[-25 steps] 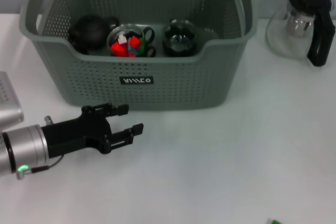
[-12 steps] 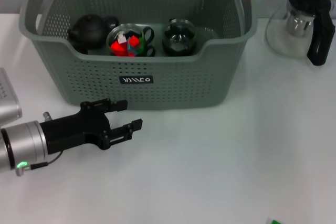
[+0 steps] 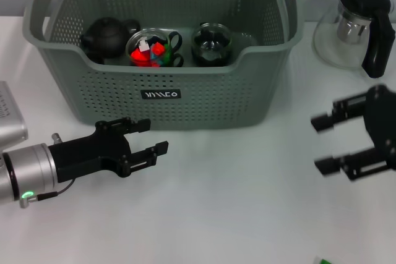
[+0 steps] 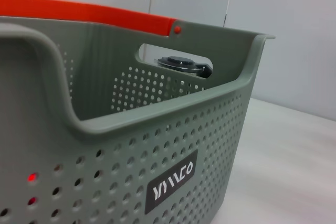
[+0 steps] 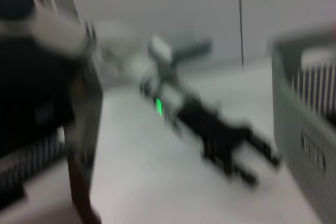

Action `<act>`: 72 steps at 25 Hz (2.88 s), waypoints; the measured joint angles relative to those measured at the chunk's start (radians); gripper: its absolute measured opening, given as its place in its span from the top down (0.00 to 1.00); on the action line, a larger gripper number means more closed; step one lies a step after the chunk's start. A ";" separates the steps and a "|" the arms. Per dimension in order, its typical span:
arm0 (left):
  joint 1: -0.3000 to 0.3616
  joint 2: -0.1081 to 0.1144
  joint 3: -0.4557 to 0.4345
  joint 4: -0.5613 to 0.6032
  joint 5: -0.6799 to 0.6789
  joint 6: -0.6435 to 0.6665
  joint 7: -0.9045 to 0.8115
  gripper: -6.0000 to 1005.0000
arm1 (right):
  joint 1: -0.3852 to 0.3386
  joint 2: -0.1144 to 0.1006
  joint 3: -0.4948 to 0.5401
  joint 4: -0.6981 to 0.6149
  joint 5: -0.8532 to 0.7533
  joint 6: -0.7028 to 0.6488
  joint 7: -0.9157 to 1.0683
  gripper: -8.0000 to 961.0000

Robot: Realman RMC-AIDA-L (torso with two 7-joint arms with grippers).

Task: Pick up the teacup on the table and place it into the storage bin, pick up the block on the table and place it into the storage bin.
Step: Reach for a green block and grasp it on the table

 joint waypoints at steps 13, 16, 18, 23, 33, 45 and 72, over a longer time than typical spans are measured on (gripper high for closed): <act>0.001 0.001 0.000 -0.003 0.000 -0.017 0.000 0.37 | 0.203 0.120 -0.351 -0.085 -0.534 -0.051 0.143 0.24; 0.003 0.001 -0.001 -0.002 0.000 -0.017 0.000 0.37 | 0.222 0.123 -0.410 -0.059 -0.555 -0.041 0.144 0.24; 0.003 0.001 -0.001 -0.002 0.000 -0.018 0.000 0.37 | 0.229 0.123 -0.426 -0.053 -0.561 -0.040 0.148 0.24; 0.001 0.003 -0.001 -0.004 0.000 -0.030 0.000 0.37 | 0.233 0.124 -0.431 -0.052 -0.566 -0.032 0.150 0.24; -0.002 0.003 -0.001 -0.002 0.000 -0.030 0.000 0.37 | 0.233 0.125 -0.440 -0.044 -0.573 -0.017 0.151 0.24; 0.001 0.003 -0.001 0.001 0.000 -0.031 0.000 0.37 | 0.230 0.117 -0.459 0.049 -0.546 -0.061 0.157 0.24; 0.008 0.000 0.002 -0.007 0.002 -0.053 -0.002 0.37 | 0.289 0.125 -0.521 0.392 -0.557 -0.018 0.210 0.27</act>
